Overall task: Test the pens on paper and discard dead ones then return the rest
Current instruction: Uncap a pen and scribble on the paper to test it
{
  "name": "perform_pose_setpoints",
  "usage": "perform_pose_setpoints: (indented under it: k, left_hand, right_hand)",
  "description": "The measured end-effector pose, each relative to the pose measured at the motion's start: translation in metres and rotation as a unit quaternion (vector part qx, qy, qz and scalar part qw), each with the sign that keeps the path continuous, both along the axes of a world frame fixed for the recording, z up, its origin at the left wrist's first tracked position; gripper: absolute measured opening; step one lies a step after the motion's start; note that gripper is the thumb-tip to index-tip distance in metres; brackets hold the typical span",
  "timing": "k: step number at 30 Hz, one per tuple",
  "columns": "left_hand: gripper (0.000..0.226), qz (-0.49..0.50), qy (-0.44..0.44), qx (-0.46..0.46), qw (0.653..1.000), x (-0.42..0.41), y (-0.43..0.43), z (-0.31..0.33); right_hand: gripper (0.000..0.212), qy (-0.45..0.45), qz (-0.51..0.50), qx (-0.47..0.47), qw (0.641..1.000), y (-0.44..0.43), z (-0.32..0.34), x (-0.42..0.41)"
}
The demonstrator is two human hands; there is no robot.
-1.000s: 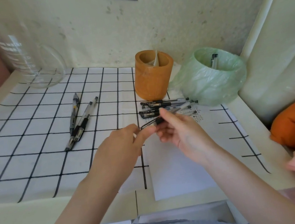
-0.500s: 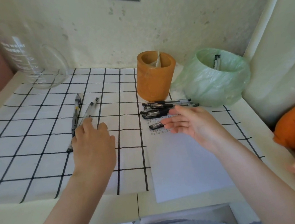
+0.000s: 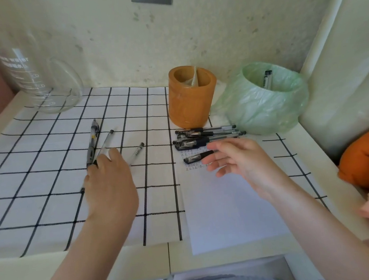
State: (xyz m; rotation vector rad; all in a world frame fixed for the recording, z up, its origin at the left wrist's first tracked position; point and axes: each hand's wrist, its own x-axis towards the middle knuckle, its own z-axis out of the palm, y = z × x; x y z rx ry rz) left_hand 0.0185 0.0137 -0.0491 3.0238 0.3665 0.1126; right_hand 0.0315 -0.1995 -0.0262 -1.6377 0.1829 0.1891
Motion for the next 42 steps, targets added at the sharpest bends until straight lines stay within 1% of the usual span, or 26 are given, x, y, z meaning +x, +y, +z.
perform_pose_setpoints:
  k: [2, 5, 8, 9, 12, 13, 15, 17, 20, 22, 23, 24, 26, 29, 33, 38, 42]
  left_hand:
    - [0.031, -0.016, -0.009, -0.032, 0.999, -0.001, -0.005, 0.001]
    - [0.031, -0.028, -0.02, -0.131, 0.991, -0.002, -0.011, 0.003]
    - [0.029, -0.067, -0.05, -0.159, 0.984, -0.004, -0.011, 0.004]
    - [0.027, -0.074, -0.068, -0.185, 0.978, -0.004, -0.011, 0.008]
    - [0.017, -0.105, -0.097, -0.303, 0.942, -0.005, -0.014, 0.022]
    - [0.015, -0.126, -0.087, -0.346, 0.926, -0.007, -0.017, 0.027]
    - [0.015, -0.173, -0.055, -0.416, 0.891, -0.011, -0.026, 0.033]
    - [0.014, -0.198, -0.038, -0.452, 0.869, -0.017, -0.035, 0.036]
    - [0.013, -0.171, -0.035, -0.471, 0.865, -0.018, -0.039, 0.03]
    - [0.011, -0.164, -0.001, -0.464, 0.87, -0.016, -0.038, 0.026]
    - [0.006, -0.174, 0.018, -0.46, 0.87, -0.016, -0.038, 0.026]
    - [0.008, -0.19, 0.032, -0.456, 0.869, -0.016, -0.038, 0.026]
    - [0.021, -0.21, 0.047, -0.445, 0.869, -0.017, -0.039, 0.027]
    - [0.022, -0.203, 0.057, -0.43, 0.878, -0.019, -0.04, 0.028]
    - [0.021, -0.203, 0.052, -0.429, 0.879, -0.02, -0.041, 0.029]
    - [0.021, -0.209, -0.011, -0.439, 0.874, -0.024, -0.047, 0.033]
    - [0.023, -0.208, -0.019, -0.449, 0.869, -0.023, -0.049, 0.033]
  right_hand:
    - [0.022, -0.006, 0.01, -0.009, 1.0, 0.002, -0.001, -0.002]
    - [0.02, -0.004, 0.021, -0.008, 1.0, 0.006, -0.002, -0.003]
    - [0.021, 0.002, 0.024, -0.001, 1.0, 0.01, -0.003, -0.005]
    - [0.022, 0.007, 0.029, 0.001, 1.0, 0.012, -0.004, -0.007]
    - [0.029, 0.025, 0.064, 0.001, 0.998, 0.022, -0.006, -0.011]
    - [0.031, 0.028, 0.079, 0.006, 0.996, 0.025, -0.006, -0.012]
    - [0.028, 0.011, 0.096, 0.025, 0.995, 0.031, -0.004, -0.015]
    - [0.026, -0.027, 0.083, 0.043, 0.995, 0.032, -0.003, -0.016]
    - [0.025, -0.06, 0.05, 0.052, 0.996, 0.03, -0.002, -0.014]
    - [0.024, -0.066, 0.037, 0.064, 0.995, 0.028, -0.001, -0.014]
    - [0.024, -0.067, 0.035, 0.067, 0.995, 0.027, -0.001, -0.014]
    - [0.023, -0.068, 0.036, 0.065, 0.995, 0.027, -0.001, -0.014]
    - [0.023, -0.072, 0.037, 0.056, 0.995, 0.025, 0.0, -0.014]
    - [0.025, -0.079, 0.029, 0.046, 0.995, 0.023, 0.002, -0.014]
    - [0.026, -0.086, 0.03, 0.043, 0.995, 0.024, 0.003, -0.014]
    - [0.026, -0.096, 0.037, 0.08, 0.991, 0.021, 0.01, -0.013]
    - [0.028, -0.099, 0.045, 0.099, 0.989, 0.018, 0.011, -0.014]
